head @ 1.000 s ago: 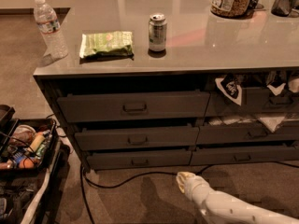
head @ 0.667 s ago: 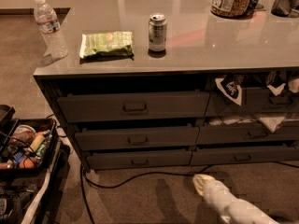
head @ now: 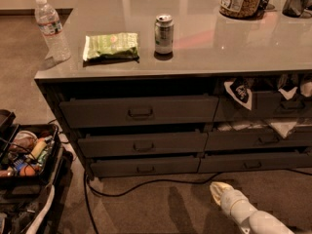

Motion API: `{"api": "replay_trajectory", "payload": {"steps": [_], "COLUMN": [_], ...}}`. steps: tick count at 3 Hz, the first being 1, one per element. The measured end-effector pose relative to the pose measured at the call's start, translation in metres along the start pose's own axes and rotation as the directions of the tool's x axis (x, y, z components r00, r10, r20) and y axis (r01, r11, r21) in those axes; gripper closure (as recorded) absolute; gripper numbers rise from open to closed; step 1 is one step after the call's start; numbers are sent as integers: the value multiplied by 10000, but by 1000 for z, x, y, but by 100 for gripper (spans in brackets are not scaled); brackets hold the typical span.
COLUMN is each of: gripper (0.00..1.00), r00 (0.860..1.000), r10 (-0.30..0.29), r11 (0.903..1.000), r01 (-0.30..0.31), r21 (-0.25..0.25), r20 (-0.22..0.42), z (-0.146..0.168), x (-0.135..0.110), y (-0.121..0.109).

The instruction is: Close middle drawer

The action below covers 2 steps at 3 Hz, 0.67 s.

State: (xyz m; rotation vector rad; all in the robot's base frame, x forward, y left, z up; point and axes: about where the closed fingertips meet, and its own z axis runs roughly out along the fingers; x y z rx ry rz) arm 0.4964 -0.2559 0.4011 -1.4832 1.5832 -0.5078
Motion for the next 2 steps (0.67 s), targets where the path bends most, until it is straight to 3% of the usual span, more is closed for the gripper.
{"api": "replay_trajectory", "payload": {"steps": [2], "gripper": [35], "r00": [10000], "r10": [0], "r11": [10000], "r01": [0], "r21": [0], "r20": [1], "z": [0], "x": [0], "y": [0]}}
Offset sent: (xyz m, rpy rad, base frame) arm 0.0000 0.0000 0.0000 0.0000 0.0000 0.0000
